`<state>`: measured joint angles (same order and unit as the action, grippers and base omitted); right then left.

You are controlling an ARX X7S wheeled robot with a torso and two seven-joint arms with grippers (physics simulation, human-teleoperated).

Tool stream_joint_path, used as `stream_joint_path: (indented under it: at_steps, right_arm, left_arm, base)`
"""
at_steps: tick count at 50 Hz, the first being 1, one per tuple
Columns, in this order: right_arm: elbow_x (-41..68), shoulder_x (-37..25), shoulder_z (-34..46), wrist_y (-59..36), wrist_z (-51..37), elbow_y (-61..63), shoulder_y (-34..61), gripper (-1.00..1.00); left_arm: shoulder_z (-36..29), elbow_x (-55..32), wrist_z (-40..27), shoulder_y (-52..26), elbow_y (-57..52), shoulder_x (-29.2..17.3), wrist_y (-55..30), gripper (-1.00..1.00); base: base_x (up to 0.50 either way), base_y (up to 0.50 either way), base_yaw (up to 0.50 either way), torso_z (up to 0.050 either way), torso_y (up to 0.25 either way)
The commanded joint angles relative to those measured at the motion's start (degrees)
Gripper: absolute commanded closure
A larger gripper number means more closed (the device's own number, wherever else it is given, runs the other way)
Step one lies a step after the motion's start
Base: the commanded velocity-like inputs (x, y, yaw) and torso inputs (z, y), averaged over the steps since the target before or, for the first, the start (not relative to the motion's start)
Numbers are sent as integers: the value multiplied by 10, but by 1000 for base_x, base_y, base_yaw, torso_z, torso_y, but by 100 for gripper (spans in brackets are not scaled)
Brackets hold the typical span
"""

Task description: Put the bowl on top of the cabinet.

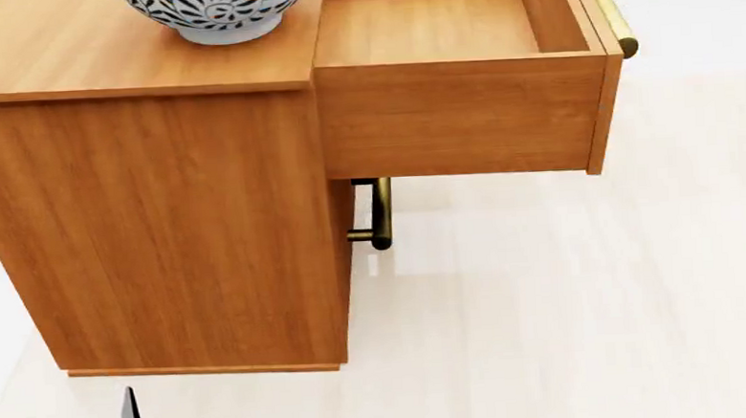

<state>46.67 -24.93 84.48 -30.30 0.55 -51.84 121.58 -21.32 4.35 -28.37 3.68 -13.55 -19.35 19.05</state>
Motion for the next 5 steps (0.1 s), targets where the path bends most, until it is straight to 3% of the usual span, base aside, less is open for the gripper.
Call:
stream_joint_path:
  at_steps: [1, 5]
  right_arm:
    - [85, -232, -63, -10, -202, 291, -102, -100]
    - [149, -320, -88, 63, -314, 387, -230, -100]
  left_arm:
    - [3, 11, 0, -1, 2, 0, 9, -100]
    - [0, 17, -1, 0, 2, 0, 5, -100]
  base:
    - [0, 0, 0, 0, 0]
    - [0, 0, 0, 0, 0]
